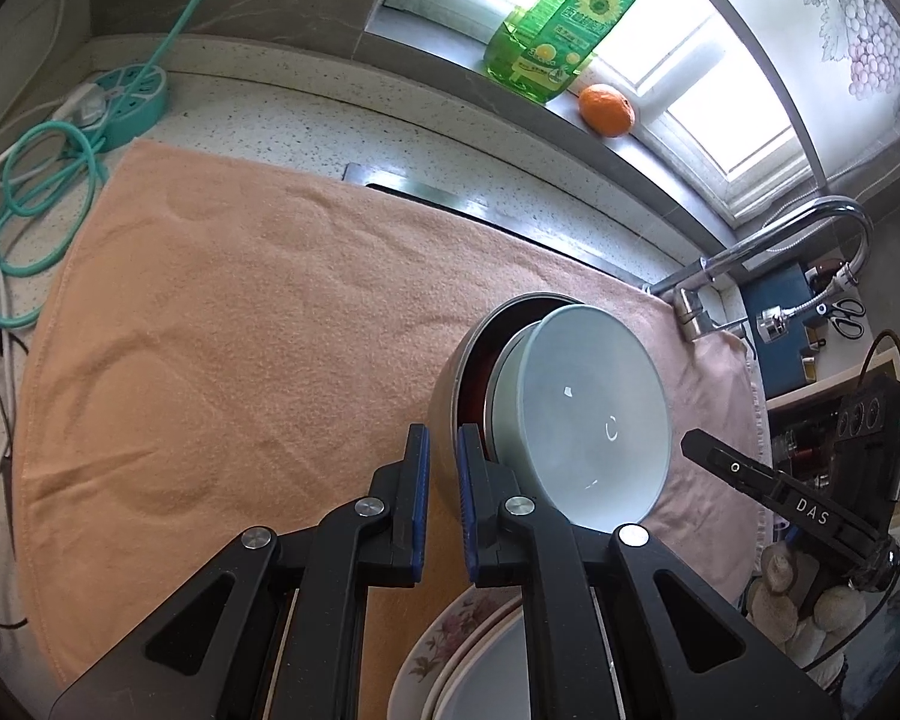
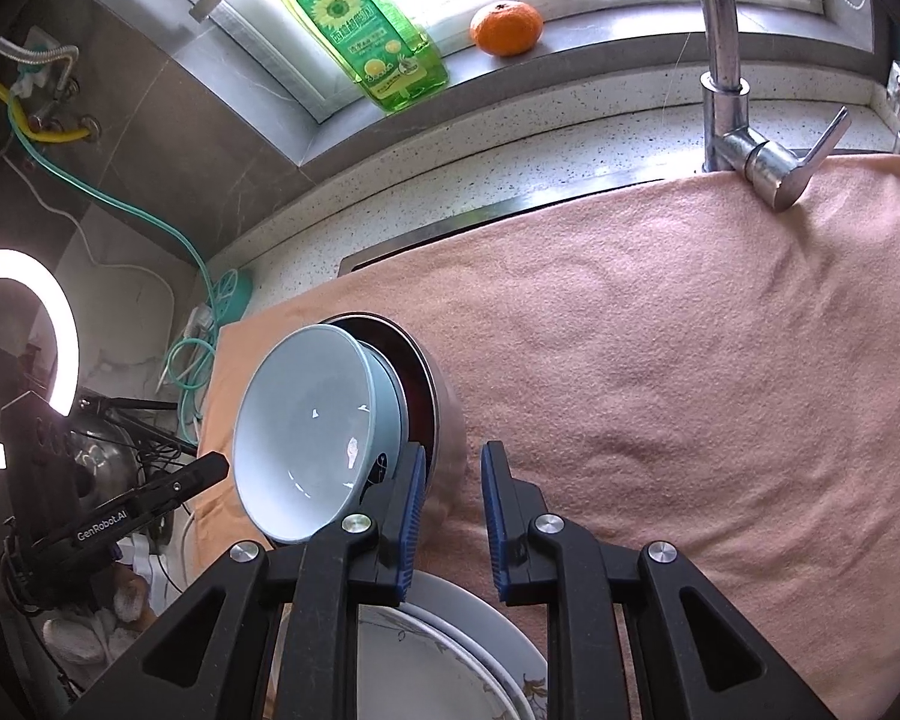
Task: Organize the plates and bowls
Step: 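Move both grippers to the large steel bowl rim and close on it, then lift the nested bowl stack with both grippers and carry it over the plates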
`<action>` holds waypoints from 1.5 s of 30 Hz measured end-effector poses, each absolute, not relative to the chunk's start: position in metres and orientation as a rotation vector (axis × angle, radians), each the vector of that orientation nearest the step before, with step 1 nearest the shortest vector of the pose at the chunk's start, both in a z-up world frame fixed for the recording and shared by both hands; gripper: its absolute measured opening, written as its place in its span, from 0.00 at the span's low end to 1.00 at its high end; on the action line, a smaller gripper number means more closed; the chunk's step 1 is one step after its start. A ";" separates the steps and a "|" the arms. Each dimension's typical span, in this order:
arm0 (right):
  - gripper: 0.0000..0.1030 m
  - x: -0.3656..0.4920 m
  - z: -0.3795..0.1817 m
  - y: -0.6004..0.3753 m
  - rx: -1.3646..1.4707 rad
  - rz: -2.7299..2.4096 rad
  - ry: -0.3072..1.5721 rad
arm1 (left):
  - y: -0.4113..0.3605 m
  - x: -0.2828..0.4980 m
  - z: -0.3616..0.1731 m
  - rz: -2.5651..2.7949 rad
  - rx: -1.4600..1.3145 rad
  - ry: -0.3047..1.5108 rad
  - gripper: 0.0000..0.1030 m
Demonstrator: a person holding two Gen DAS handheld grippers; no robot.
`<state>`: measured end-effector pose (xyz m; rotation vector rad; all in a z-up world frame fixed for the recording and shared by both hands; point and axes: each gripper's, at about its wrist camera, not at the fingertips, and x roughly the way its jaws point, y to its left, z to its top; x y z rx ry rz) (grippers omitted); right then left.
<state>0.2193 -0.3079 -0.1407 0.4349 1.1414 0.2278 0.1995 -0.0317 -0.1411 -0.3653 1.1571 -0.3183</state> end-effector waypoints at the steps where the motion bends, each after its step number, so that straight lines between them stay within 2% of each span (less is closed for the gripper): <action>1: 0.17 0.221 -0.141 -0.307 0.428 0.226 1.140 | -0.033 0.201 -0.141 -0.317 -0.356 1.155 0.08; 25: 0.16 0.237 -0.161 -0.288 0.331 0.213 1.177 | -0.044 0.213 -0.152 -0.327 -0.293 1.177 0.08; 36: 0.08 0.239 -0.166 -0.284 0.350 0.225 1.193 | -0.046 0.218 -0.159 -0.345 -0.313 1.206 0.07; 45: 0.07 0.241 -0.167 -0.285 0.372 0.213 1.207 | -0.049 0.218 -0.160 -0.337 -0.297 1.211 0.07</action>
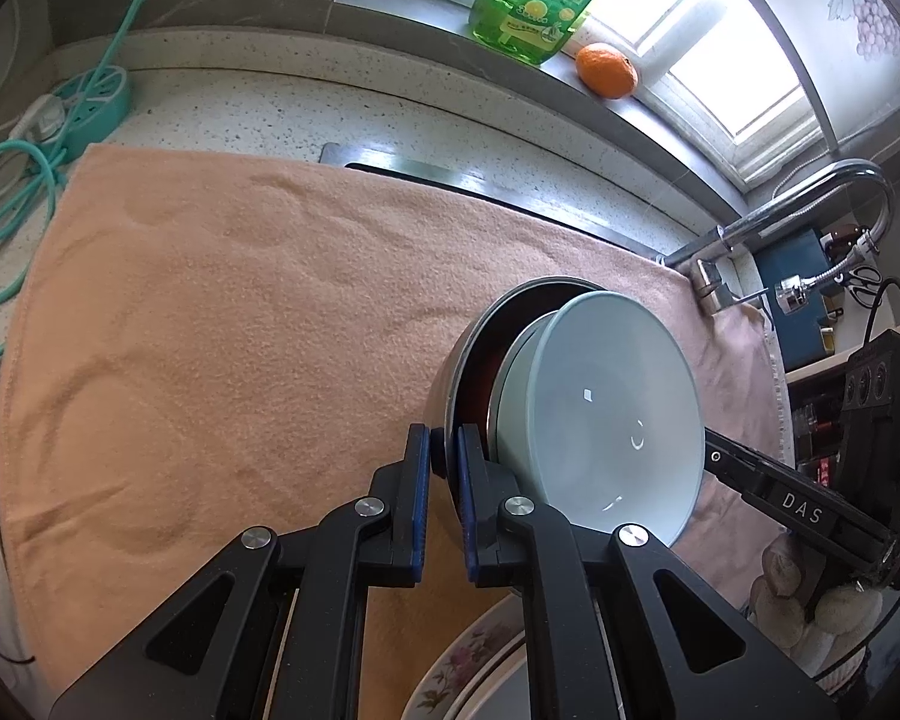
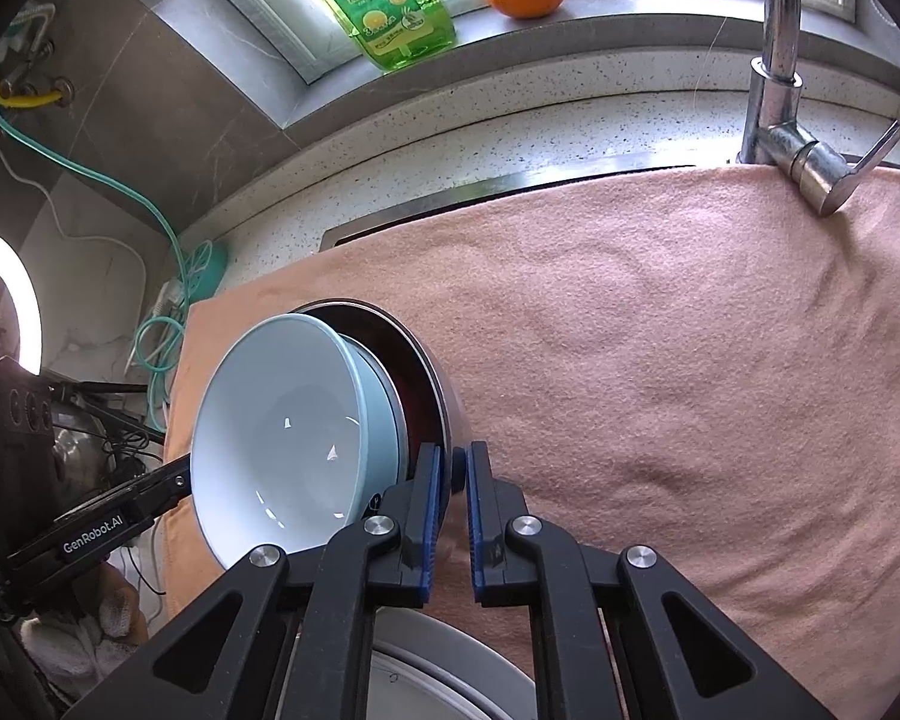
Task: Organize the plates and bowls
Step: 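Lift the nested bowl stack with both grippers and carry it over the plates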
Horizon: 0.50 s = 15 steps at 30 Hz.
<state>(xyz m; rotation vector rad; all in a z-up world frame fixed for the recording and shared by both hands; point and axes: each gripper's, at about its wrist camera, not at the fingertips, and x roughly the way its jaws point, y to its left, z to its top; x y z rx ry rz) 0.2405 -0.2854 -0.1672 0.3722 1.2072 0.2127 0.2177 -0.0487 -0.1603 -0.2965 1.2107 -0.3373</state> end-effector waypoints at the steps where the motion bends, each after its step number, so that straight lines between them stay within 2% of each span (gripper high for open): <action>1: 0.07 0.240 -0.167 -0.285 0.373 0.211 1.208 | -0.049 0.218 -0.160 -0.338 -0.292 1.211 0.07; 15: 0.07 0.242 -0.167 -0.285 0.381 0.178 1.210 | -0.051 0.217 -0.157 -0.330 -0.284 1.205 0.07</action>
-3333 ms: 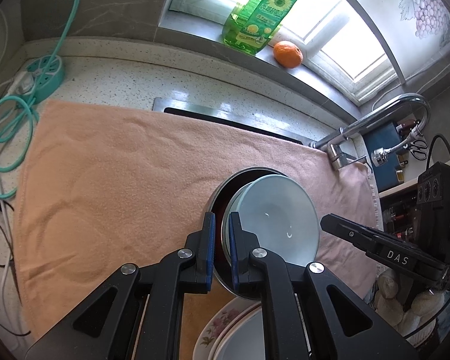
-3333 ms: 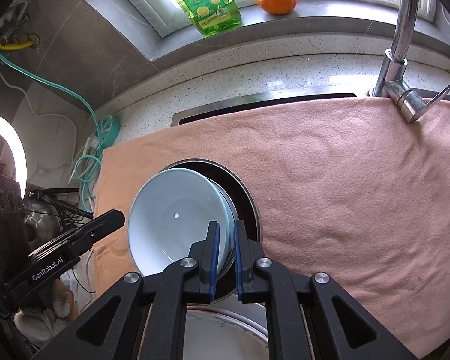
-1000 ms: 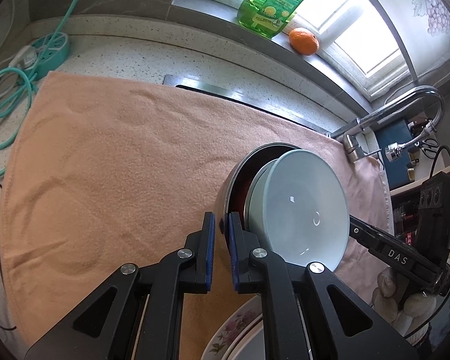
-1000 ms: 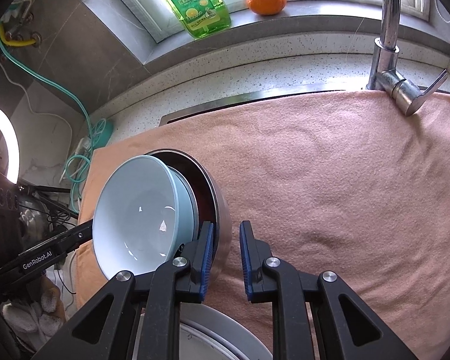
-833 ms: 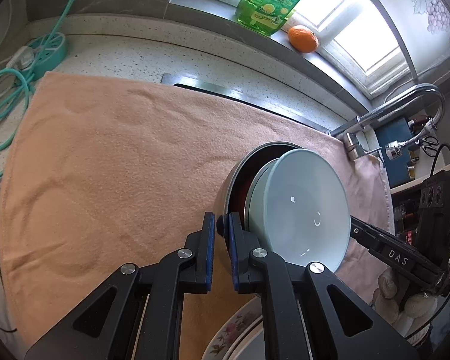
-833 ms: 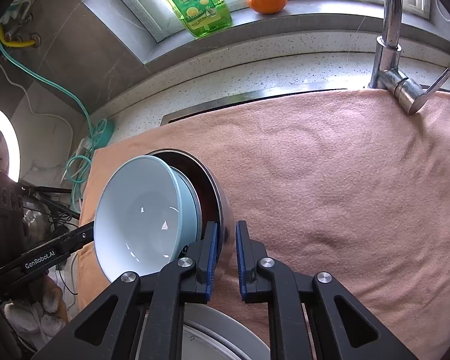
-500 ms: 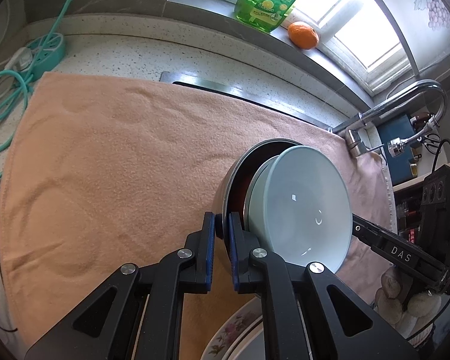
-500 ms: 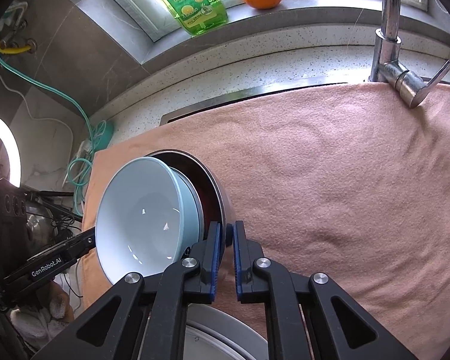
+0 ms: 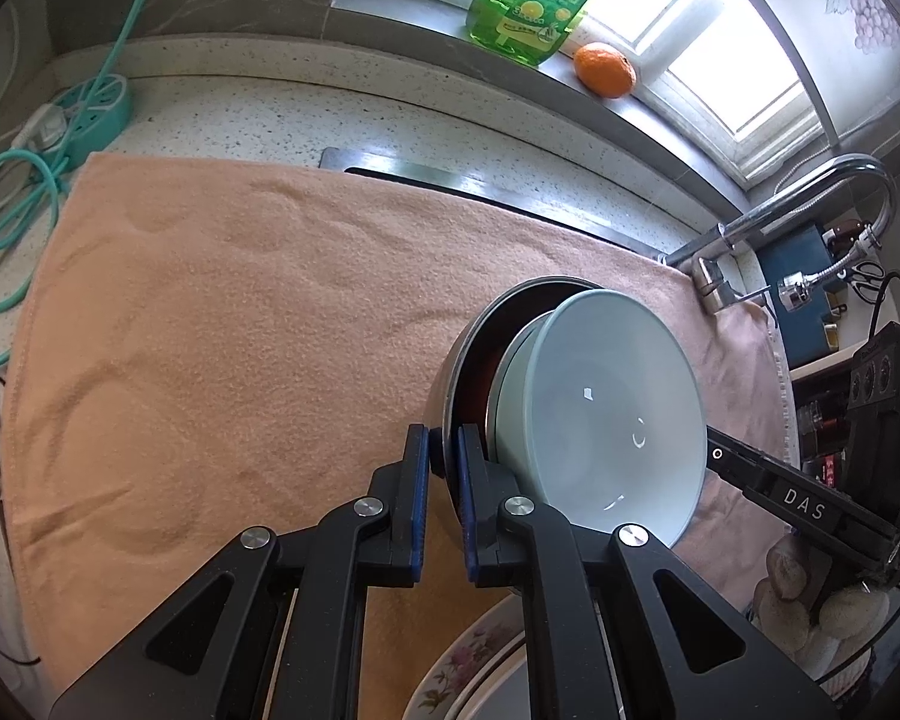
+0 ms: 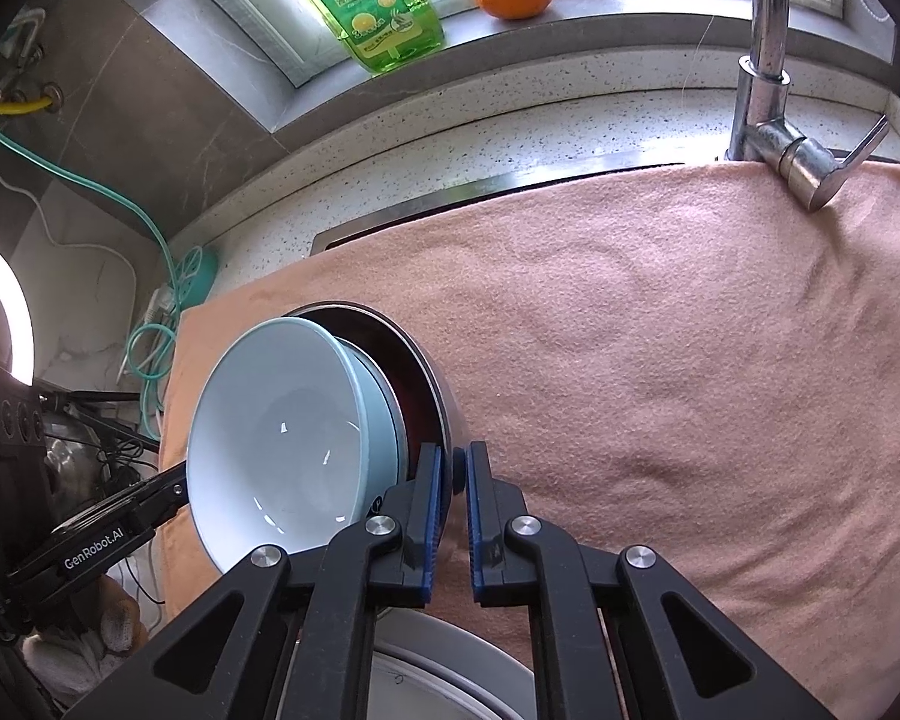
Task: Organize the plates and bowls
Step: 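Lift the nested bowl stack with both grippers and carry it over the plates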
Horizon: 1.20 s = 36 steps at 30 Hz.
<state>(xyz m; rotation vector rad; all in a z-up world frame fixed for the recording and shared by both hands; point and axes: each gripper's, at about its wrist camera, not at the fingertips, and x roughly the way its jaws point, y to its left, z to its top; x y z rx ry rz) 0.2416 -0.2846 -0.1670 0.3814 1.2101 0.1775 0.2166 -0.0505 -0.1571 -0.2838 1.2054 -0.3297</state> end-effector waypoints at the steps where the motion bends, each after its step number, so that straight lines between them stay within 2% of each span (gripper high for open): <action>1: 0.07 0.241 -0.167 -0.285 0.384 0.178 1.211 | -0.051 0.216 -0.156 -0.329 -0.281 1.204 0.07; 36: 0.07 0.190 -0.107 -0.286 0.363 0.242 1.130 | -0.048 0.153 -0.100 -0.341 -0.290 1.103 0.08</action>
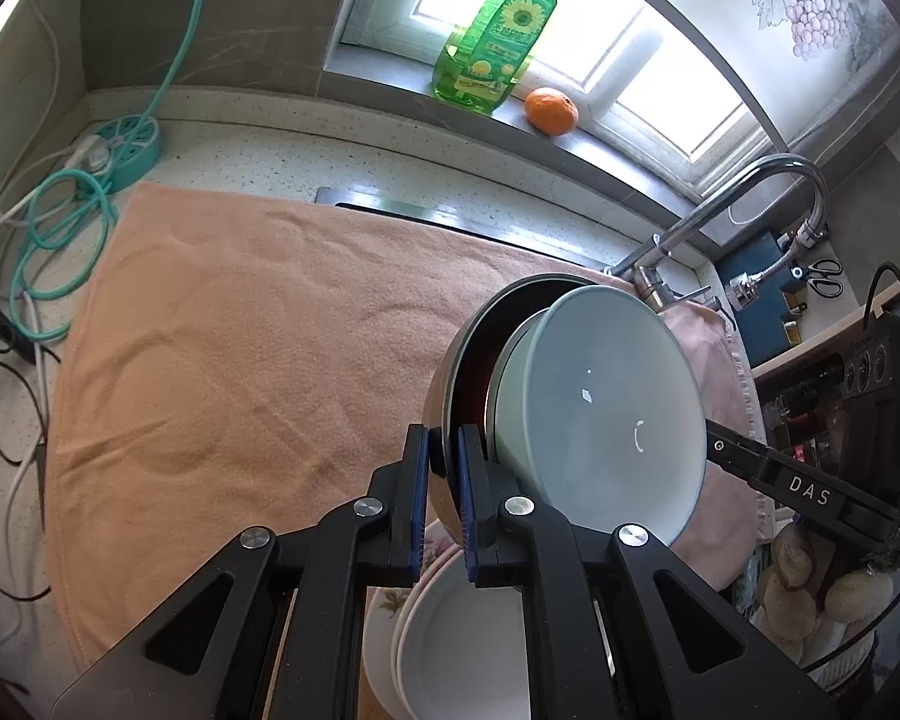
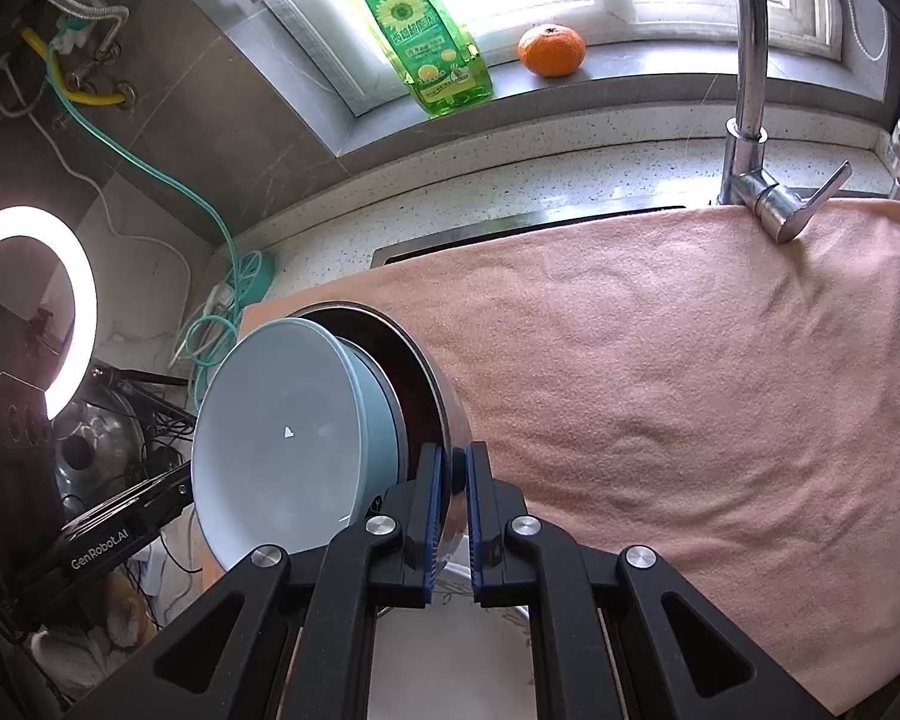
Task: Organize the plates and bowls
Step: 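Lift the nested bowl stack with both grippers and carry it over the plates, then lower the nested bowl stack onto the floral plate stack with both grippers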
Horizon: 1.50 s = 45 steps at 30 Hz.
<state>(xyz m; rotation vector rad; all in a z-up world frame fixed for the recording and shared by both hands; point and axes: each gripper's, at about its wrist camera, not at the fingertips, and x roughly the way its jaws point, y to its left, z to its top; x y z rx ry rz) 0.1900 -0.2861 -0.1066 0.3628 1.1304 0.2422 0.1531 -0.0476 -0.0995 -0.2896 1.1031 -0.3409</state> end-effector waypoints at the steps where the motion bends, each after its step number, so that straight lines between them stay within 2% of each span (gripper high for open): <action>1: 0.07 0.186 -0.106 -0.287 0.362 0.243 1.130 | -0.049 0.150 -0.099 -0.343 -0.287 1.103 0.08; 26: 0.07 0.100 -0.114 -0.300 0.370 0.259 1.167 | -0.061 0.079 -0.108 -0.332 -0.308 1.141 0.08; 45: 0.07 0.080 -0.142 -0.303 0.390 0.258 1.227 | -0.066 0.068 -0.122 -0.316 -0.319 1.170 0.07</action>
